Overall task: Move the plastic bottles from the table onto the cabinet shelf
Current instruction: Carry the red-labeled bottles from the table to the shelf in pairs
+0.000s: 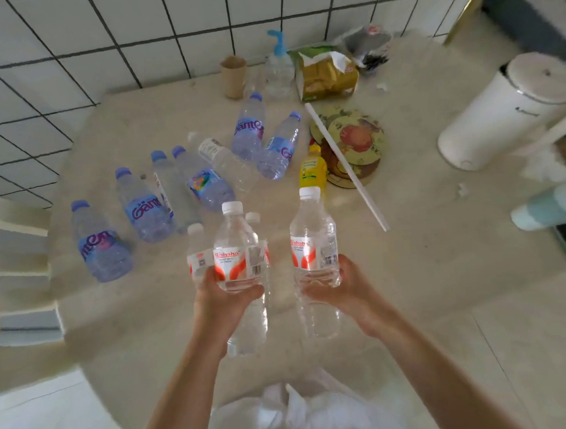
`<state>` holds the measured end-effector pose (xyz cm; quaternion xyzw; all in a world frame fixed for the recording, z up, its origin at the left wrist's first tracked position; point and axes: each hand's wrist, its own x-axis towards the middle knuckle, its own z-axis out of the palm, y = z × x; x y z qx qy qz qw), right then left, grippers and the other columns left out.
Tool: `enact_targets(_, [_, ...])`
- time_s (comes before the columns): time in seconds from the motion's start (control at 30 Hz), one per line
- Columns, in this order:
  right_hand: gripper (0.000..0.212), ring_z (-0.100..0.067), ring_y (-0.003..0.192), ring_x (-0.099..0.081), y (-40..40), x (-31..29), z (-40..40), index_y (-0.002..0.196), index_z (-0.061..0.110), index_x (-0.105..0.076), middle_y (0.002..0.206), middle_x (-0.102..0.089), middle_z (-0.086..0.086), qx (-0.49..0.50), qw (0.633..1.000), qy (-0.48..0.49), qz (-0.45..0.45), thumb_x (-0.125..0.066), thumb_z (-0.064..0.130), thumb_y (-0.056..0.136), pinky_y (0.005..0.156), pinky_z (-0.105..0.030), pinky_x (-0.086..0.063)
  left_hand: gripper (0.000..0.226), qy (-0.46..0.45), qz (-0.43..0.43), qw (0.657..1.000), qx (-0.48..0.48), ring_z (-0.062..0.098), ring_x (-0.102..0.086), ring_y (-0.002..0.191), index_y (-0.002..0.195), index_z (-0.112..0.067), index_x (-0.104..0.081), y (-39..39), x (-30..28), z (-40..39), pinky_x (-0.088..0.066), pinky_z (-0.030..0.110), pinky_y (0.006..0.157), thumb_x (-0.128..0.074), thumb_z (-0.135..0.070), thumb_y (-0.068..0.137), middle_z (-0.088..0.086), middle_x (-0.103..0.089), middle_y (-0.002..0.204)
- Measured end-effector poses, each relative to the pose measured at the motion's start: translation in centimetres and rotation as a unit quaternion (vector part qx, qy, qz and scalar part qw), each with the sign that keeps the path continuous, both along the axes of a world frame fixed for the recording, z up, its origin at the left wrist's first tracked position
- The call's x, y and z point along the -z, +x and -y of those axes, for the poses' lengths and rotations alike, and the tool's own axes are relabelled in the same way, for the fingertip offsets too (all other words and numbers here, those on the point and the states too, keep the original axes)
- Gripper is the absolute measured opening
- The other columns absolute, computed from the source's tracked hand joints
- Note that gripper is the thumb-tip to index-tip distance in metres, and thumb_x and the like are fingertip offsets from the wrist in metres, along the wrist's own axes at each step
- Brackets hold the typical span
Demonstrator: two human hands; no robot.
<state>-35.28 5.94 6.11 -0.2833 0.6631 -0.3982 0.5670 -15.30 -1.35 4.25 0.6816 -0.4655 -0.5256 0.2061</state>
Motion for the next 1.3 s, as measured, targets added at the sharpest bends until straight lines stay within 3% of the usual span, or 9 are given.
enact_targets(0.17, [0.033, -0.030, 0.089, -0.070, 2.0, 0.7, -4.2, 0.102, 0.011, -0.067, 0.095, -0.073, -0.018, 0.103, 0.994, 0.028, -0.032, -0.077, -0.001, 0.073, 0.086, -0.058, -0.054, 0.056, -0.032, -0.008, 0.995, 0.095, 0.010, -0.065, 0.079, 0.103, -0.023, -0.058, -1.3, 0.8, -1.6, -0.050, 0.029, 0.067, -0.090, -0.013, 0.059, -0.008, -0.067, 0.089])
enact_targets(0.23, [0.042, -0.036, 0.095, -0.069, 3.1, 0.8, -6.3, 0.111, 0.001, -0.060, 0.101, -0.070, -0.022, 0.152, 0.987, 0.033, -0.032, -0.077, -0.001, 0.073, 0.087, -0.057, -0.054, 0.058, -0.049, -0.014, 0.989, 0.141, -0.003, -0.062, 0.078, 0.104, -0.023, -0.055, -1.2, 0.9, -2.4, -0.046, 0.017, 0.065, -0.091, -0.013, 0.058, -0.012, -0.065, 0.088])
enact_targets(0.3, [0.036, -0.036, 0.093, -0.070, 4.4, 0.8, -8.4, 0.107, 0.007, -0.064, 0.097, -0.071, -0.021, 0.189, 0.981, 0.019, -0.033, -0.074, -0.005, 0.074, 0.087, -0.054, -0.055, 0.055, -0.065, -0.009, 0.980, 0.186, -0.013, -0.056, 0.067, 0.094, -0.025, -0.052, -1.2, 0.8, -3.3, -0.040, 0.005, 0.056, -0.092, -0.014, 0.058, -0.015, -0.059, 0.080])
enact_targets(0.4, [0.045, -0.024, 0.082, -0.070, 6.1, 0.0, -11.4, 0.087, 0.033, -0.072, 0.086, -0.074, -0.009, 0.240, 0.970, -0.004, -0.024, -0.069, -0.011, 0.076, 0.079, -0.041, -0.058, 0.053, -0.068, -0.004, 0.967, 0.245, -0.004, -0.056, 0.070, 0.087, -0.025, -0.049, -1.4, 0.8, -4.6, -0.041, 0.012, 0.060, -0.092, -0.017, 0.057, -0.012, -0.058, 0.079])
enact_targets(0.53, [0.045, -0.017, 0.081, -0.070, 8.1, -0.2, -16.7, 0.088, 0.033, -0.068, 0.088, -0.071, -0.011, 0.320, 0.947, -0.005, -0.012, -0.067, -0.010, 0.077, 0.071, -0.032, -0.060, 0.054, -0.056, 0.001, 0.936, 0.348, 0.018, -0.063, 0.079, 0.081, -0.027, -0.045, -2.6, 0.8, -7.2, -0.047, 0.031, 0.068, -0.092, -0.020, 0.056, -0.006, -0.063, 0.085])
enact_targets(0.63, [0.040, -0.012, 0.083, -0.071, 9.5, -0.3, -21.0, 0.101, 0.022, -0.064, 0.094, -0.072, -0.006, 0.405, 0.914, 0.020, -0.016, -0.072, -0.007, 0.075, 0.067, -0.021, -0.055, 0.055, -0.040, 0.002, 0.909, 0.416, 0.018, -0.067, 0.083, 0.081, -0.027, -0.046, -4.2, 0.4, -9.6, -0.053, 0.034, 0.074, -0.091, -0.024, 0.050, -0.008, -0.065, 0.087])
enact_targets(0.83, [0.048, -0.018, 0.091, -0.071, 12.4, -0.5, -29.2, 0.110, 0.015, -0.059, 0.099, -0.073, -0.005, 0.563, 0.825, 0.060, -0.003, -0.079, 0.001, 0.070, 0.075, -0.029, -0.056, 0.058, -0.027, -0.012, 0.842, 0.538, 0.018, -0.067, 0.084, 0.087, -0.026, -0.049, -7.5, -0.3, -16.2, -0.056, 0.044, 0.081, -0.080, -0.037, 0.039, -0.008, -0.065, 0.089])
enact_targets(1.03, [0.055, -0.021, 0.096, -0.070, 16.5, -1.2, -37.7, 0.117, 0.014, -0.057, 0.105, -0.071, -0.006, 0.684, 0.727, 0.062, 0.000, -0.081, 0.002, 0.069, 0.086, -0.041, -0.057, 0.056, -0.014, -0.032, 0.755, 0.655, 0.005, -0.066, 0.079, 0.088, -0.034, -0.049, -9.2, -0.8, -25.6, -0.048, 0.026, 0.062, -0.088, -0.028, 0.048, -0.014, -0.066, 0.087])
enact_targets(1.3, [0.055, -0.010, 0.092, -0.071, 24.5, -1.5, -51.3, 0.117, 0.021, -0.057, 0.104, -0.072, 0.001, 0.778, 0.627, 0.039, -0.017, -0.083, 0.009, 0.070, 0.077, -0.027, -0.056, 0.051, -0.014, -0.057, 0.637, 0.769, 0.009, -0.069, 0.078, 0.082, -0.034, -0.049, -6.6, -1.2, -41.9, -0.051, 0.026, 0.065, -0.087, -0.023, 0.050, -0.007, -0.070, 0.085])
